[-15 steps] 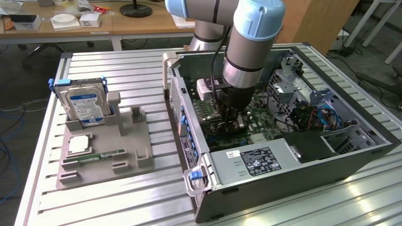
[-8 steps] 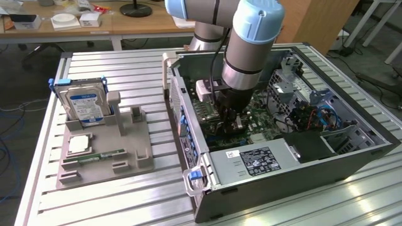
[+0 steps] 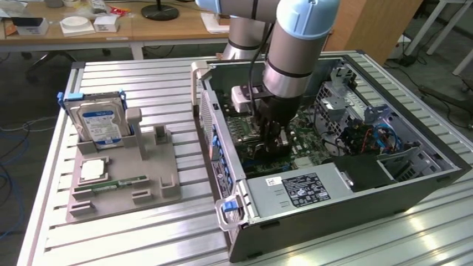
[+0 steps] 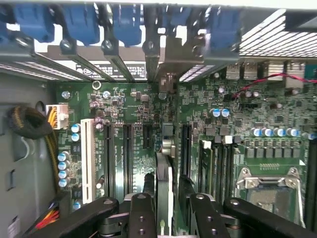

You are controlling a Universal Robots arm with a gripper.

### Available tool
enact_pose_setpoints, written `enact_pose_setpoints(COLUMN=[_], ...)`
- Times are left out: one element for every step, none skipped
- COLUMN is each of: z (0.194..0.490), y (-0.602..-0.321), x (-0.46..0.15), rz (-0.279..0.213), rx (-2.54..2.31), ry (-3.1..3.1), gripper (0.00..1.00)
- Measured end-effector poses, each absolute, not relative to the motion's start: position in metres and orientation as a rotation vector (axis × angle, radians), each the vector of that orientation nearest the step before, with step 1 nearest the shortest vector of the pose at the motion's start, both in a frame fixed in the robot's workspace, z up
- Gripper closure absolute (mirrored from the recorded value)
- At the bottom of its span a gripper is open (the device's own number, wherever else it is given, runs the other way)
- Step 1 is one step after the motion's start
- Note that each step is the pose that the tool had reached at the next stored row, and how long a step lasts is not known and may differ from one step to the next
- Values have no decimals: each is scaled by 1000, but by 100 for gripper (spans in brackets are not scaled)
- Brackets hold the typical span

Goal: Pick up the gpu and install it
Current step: 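Insert the gpu into the slot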

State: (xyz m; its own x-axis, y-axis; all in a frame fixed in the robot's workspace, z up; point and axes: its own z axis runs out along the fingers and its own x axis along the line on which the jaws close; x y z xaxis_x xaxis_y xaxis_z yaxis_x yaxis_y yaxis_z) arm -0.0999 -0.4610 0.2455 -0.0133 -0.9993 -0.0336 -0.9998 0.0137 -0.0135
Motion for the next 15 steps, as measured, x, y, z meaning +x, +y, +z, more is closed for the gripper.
enact_pose_setpoints(z=[249,252,256,260,263,267,271,274,278,281,284,284,284,284,284], y=[-461,-461,-461,-461,-461,-461,-461,-461,-461,-461,-461,-461,-461,-461,-461], x=[-100,-100,-100,-100,-100,-100,-100,-100,-100,-100,-100,-100,-100,-100,-100], rz=[22,22,22,22,22,21,21,20,20,19,19,18,18,18,18], rx=[-2182,-2182,-2182,-2182,-2182,-2181,-2181,-2181,-2181,-2181,-2181,-2180,-2180,-2180,-2180], ry=[2212,2212,2212,2212,2212,2211,2211,2211,2211,2210,2210,2210,2210,2210,2210], gripper=[67,67,67,67,67,67,67,67,67,67,67,67,67,67,67])
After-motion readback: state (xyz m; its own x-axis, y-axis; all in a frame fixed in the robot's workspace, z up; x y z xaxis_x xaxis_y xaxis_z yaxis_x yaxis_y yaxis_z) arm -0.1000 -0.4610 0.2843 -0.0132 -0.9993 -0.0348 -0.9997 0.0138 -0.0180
